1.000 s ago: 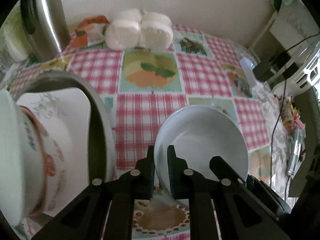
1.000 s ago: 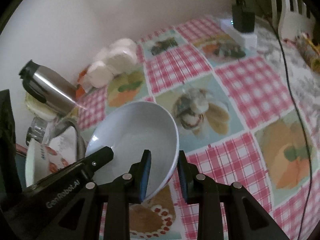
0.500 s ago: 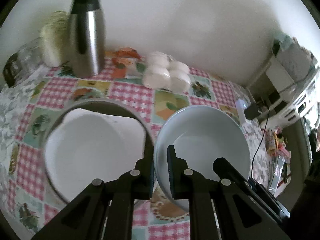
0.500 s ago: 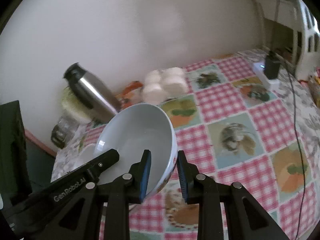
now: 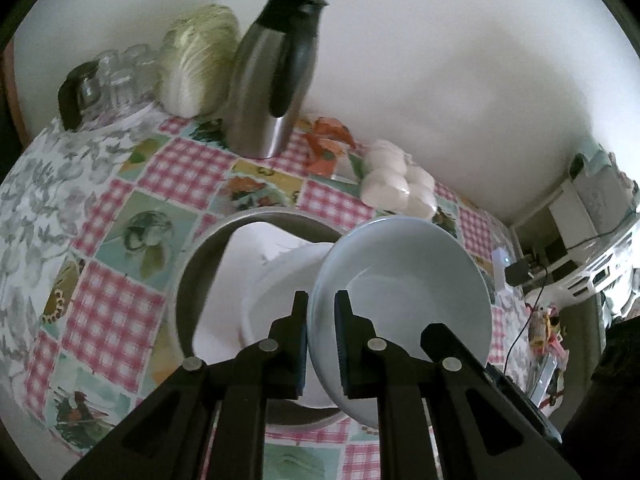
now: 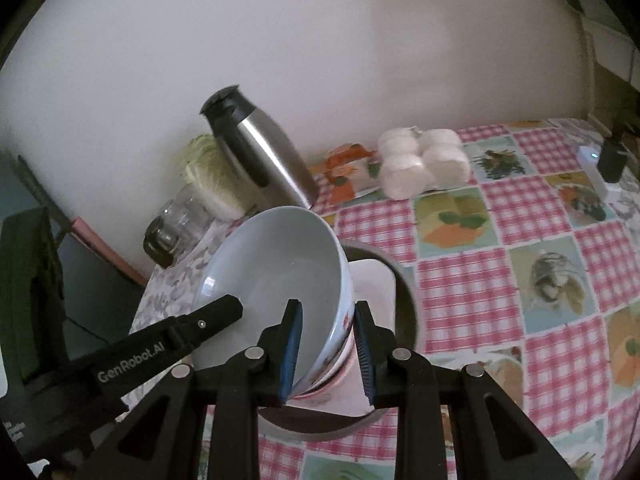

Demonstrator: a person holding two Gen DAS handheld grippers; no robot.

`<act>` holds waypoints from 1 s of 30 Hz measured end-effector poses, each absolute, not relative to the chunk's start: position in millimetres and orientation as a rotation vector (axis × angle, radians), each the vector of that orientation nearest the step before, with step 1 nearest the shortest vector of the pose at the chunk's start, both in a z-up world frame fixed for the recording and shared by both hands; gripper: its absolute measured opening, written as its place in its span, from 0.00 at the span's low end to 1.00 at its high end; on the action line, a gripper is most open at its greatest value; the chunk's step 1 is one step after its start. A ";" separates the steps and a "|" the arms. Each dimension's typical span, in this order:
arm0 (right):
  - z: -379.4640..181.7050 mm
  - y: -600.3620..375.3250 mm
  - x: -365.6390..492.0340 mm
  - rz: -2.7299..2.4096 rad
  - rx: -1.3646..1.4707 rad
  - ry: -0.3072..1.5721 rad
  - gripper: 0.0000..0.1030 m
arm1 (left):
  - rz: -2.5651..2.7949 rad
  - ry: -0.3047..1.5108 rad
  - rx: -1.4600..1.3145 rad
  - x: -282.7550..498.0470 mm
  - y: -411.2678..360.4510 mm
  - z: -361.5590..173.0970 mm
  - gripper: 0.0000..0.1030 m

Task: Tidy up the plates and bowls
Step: 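Lift and carry the round white bowl over the basin with both grippers, then lower the round white bowl onto the stacked bowls with both grippers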

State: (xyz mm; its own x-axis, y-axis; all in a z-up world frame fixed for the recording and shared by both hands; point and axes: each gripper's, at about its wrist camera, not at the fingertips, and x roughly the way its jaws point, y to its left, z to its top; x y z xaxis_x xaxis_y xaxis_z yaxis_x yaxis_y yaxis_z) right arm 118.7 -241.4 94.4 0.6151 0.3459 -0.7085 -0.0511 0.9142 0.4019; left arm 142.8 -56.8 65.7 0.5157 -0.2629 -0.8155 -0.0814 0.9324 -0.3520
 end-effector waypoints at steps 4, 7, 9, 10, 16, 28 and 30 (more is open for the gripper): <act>85.4 -229.5 122.8 0.237 0.353 0.905 0.27 | -0.101 1.051 -0.384 145.7 -44.1 57.3 0.12; 78.1 -222.1 126.4 0.219 0.325 0.919 0.28 | -0.091 1.056 -0.390 147.7 -38.4 54.0 0.12; 73.2 -219.0 128.8 0.208 0.312 0.930 0.29 | -0.089 1.063 -0.399 149.0 -34.9 50.5 0.12; 71.4 -219.0 129.7 0.203 0.308 0.932 0.29 | -0.088 1.068 -0.406 150.1 -32.9 48.5 0.12; 77.8 -219.6 126.7 0.191 0.271 0.877 0.30 | -0.099 1.053 -0.445 150.8 -25.0 50.6 0.11; 66.3 -232.3 129.5 0.146 0.262 0.884 0.34 | -0.043 1.058 -0.449 144.8 -14.8 53.1 0.24; 66.1 -231.9 128.4 0.150 0.258 0.886 0.34 | -0.034 1.053 -0.454 141.5 -11.4 54.4 0.27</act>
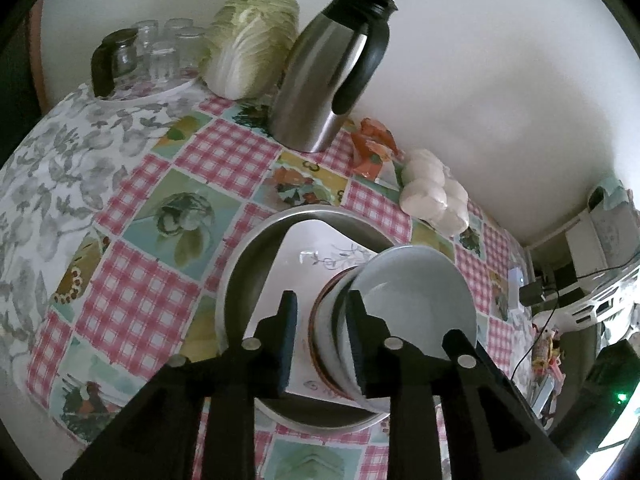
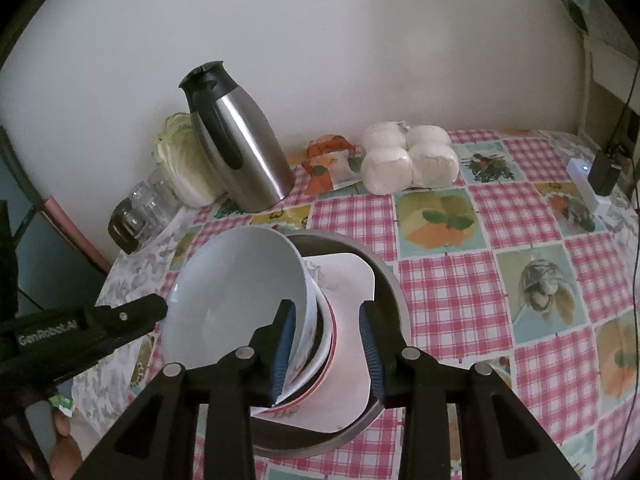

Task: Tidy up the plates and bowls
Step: 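Lower the round white bowl onto the stacked bowls with both grippers, then open both grippers and withdraw them from the bowl stack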

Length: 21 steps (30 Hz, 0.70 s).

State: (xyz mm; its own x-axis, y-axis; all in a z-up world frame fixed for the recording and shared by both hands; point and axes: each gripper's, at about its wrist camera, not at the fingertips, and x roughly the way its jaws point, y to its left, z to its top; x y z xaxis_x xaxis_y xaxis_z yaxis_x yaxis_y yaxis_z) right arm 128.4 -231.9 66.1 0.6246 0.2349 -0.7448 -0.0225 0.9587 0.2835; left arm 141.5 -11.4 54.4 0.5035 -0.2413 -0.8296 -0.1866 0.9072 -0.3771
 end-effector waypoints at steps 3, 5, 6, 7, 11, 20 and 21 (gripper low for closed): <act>69.4 -233.2 123.1 0.151 0.255 0.879 0.36 | -0.019 1.042 -0.465 134.6 -5.9 55.7 0.42; 70.2 -234.8 117.6 0.152 0.259 0.878 0.52 | -0.008 1.038 -0.467 129.6 -2.9 55.2 0.48; 70.7 -236.1 114.0 0.150 0.260 0.875 0.56 | -0.001 1.039 -0.464 126.7 -1.8 54.3 0.50; 71.5 -237.2 109.3 0.147 0.257 0.871 0.58 | 0.003 1.040 -0.458 123.9 -1.4 53.5 0.53; 74.8 -236.4 95.3 0.143 0.219 0.864 0.64 | 0.028 1.043 -0.412 111.6 -2.4 49.4 0.63; 71.7 -234.1 64.8 0.130 0.153 0.848 0.82 | 0.072 1.021 -0.318 83.3 -1.3 42.4 0.77; 69.3 -233.4 62.3 0.127 0.142 0.853 0.82 | 0.077 1.018 -0.308 81.0 -0.8 41.8 0.78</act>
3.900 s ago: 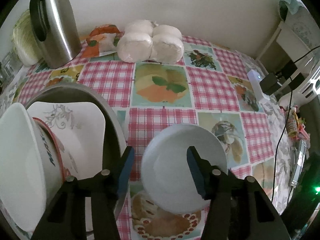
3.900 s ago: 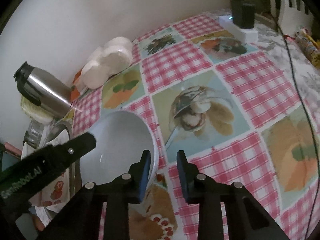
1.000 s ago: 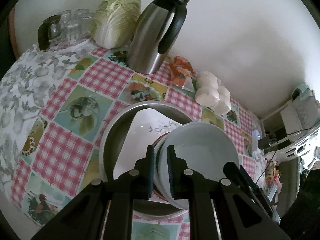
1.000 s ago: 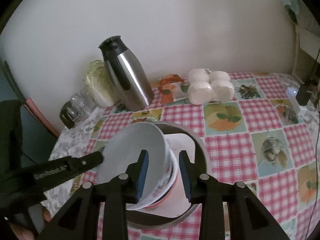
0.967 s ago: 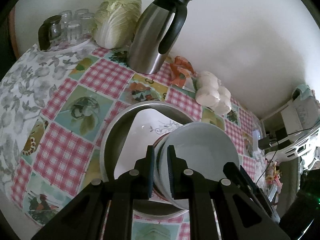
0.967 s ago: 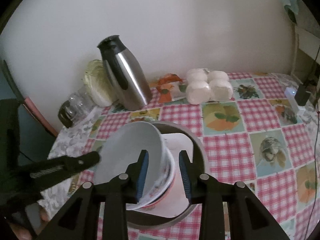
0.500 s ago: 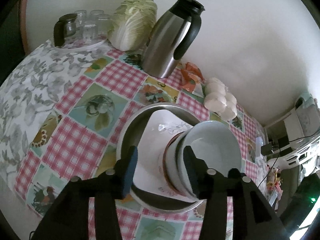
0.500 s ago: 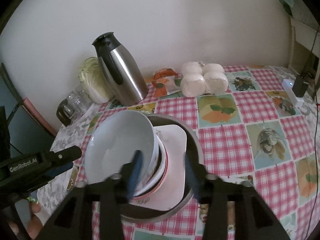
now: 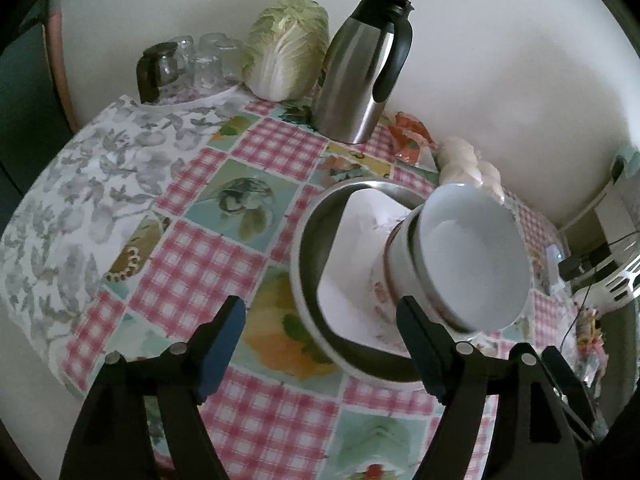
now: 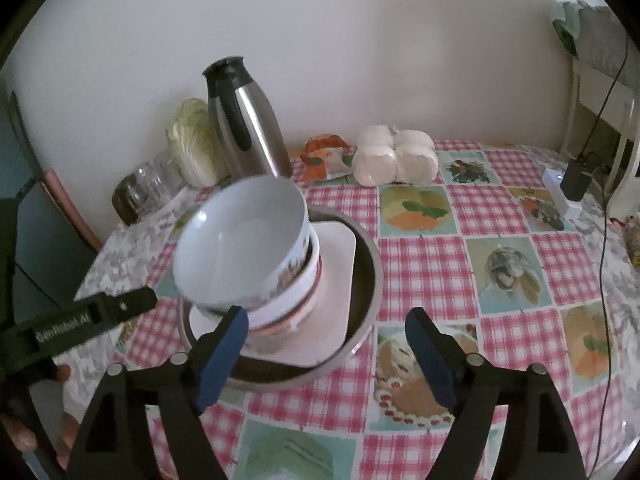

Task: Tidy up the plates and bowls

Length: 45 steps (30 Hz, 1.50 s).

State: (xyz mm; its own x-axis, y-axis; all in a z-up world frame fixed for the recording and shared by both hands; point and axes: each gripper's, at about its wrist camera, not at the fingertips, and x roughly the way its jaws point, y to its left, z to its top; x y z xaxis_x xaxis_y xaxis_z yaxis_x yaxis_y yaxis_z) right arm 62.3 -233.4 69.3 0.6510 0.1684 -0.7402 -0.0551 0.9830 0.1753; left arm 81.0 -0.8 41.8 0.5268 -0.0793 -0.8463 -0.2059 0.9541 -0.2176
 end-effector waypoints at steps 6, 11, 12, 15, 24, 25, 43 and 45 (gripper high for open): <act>59.6 -230.2 53.7 0.118 0.108 0.875 0.90 | 0.099 1.005 -0.226 70.4 1.0 35.2 0.94; 51.9 -227.3 50.6 0.105 0.082 0.897 1.00 | 0.113 1.025 -0.163 66.2 3.7 23.9 0.95; 50.2 -227.2 50.0 0.101 0.078 0.902 1.00 | 0.111 1.033 -0.163 66.0 5.6 20.9 0.95; 47.0 -227.1 48.3 0.093 0.072 0.913 1.00 | 0.108 1.045 -0.173 64.3 9.5 15.6 0.95; 39.7 -224.8 46.7 0.078 0.038 0.941 1.00 | 0.093 1.086 -0.207 66.8 16.9 3.1 0.95; 38.8 -224.5 47.1 0.076 0.033 0.944 1.00 | 0.095 1.092 -0.205 67.6 17.1 1.8 0.95; 33.1 -222.1 51.6 0.067 -0.010 0.967 1.00 | 0.105 1.134 -0.121 74.6 19.3 -15.3 0.95; 32.2 -223.0 52.1 0.064 -0.010 0.970 1.00 | 0.101 1.135 -0.115 74.5 17.8 -15.2 0.95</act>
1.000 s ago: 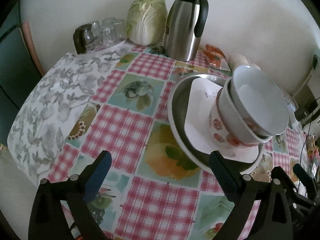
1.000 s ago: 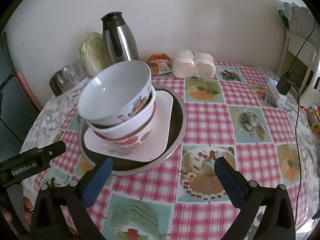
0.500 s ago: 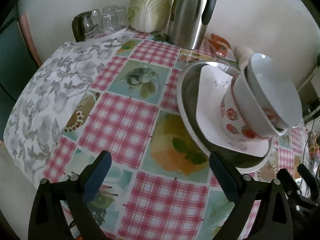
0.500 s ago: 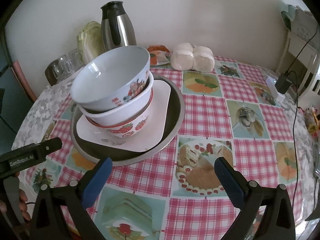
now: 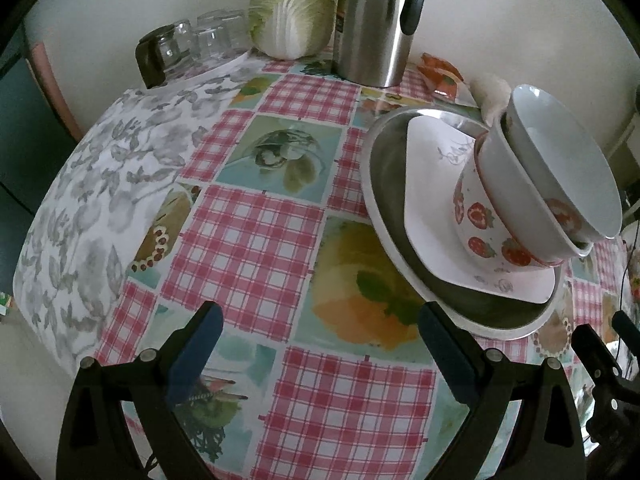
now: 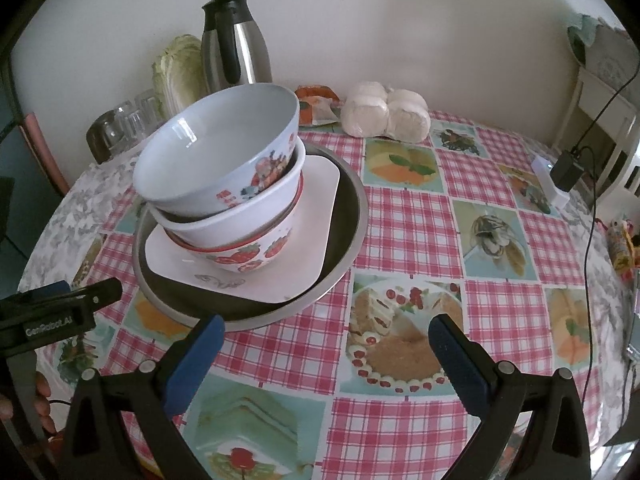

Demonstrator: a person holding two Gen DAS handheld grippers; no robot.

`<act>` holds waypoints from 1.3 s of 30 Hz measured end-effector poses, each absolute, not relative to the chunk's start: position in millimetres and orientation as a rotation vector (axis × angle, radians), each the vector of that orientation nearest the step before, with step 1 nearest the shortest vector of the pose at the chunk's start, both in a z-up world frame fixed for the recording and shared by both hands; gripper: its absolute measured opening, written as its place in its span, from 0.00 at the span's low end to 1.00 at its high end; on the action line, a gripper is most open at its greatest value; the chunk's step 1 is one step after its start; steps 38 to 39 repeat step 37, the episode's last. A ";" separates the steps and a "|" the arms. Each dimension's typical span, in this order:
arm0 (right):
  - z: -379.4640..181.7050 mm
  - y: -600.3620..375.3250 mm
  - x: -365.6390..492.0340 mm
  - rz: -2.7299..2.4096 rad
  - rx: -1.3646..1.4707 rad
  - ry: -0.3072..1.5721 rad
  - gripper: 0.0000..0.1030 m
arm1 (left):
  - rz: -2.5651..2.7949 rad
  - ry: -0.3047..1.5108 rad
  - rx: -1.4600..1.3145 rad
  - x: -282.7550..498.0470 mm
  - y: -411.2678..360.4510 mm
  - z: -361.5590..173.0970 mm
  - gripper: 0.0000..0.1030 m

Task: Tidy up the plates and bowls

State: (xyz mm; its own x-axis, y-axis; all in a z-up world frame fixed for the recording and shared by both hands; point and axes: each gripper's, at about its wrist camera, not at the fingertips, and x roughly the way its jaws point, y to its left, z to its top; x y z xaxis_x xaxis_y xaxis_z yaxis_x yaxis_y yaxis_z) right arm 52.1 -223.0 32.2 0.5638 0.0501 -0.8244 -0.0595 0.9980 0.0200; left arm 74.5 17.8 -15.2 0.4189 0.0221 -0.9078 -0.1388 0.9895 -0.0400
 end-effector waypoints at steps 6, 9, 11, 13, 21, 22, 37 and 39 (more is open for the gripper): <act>29.7 -225.0 53.4 0.057 -0.016 0.979 1.00 | 0.102 1.136 -0.094 74.9 15.0 -15.6 0.95; 28.5 -225.7 54.3 0.055 -0.021 0.982 1.00 | 0.099 1.138 -0.084 75.5 14.4 -16.3 0.95; 28.1 -225.9 54.8 0.054 -0.022 0.984 1.00 | 0.097 1.138 -0.078 75.3 13.5 -16.4 0.95; 27.9 -226.1 54.9 0.054 -0.022 0.985 1.00 | 0.096 1.140 -0.072 75.3 12.8 -16.7 0.95; 26.3 -228.9 56.2 0.046 -0.021 0.989 1.00 | 0.098 1.152 -0.057 75.4 10.7 -18.5 0.95; 26.0 -228.8 56.5 0.045 -0.022 0.990 1.00 | 0.097 1.152 -0.058 75.4 10.6 -18.5 0.95; 24.0 -230.0 55.7 0.044 -0.029 0.996 1.00 | 0.077 1.128 -0.070 71.7 9.5 -13.6 0.95; 24.0 -230.0 55.7 0.044 -0.029 0.996 1.00 | 0.077 1.128 -0.070 71.7 9.5 -13.6 0.95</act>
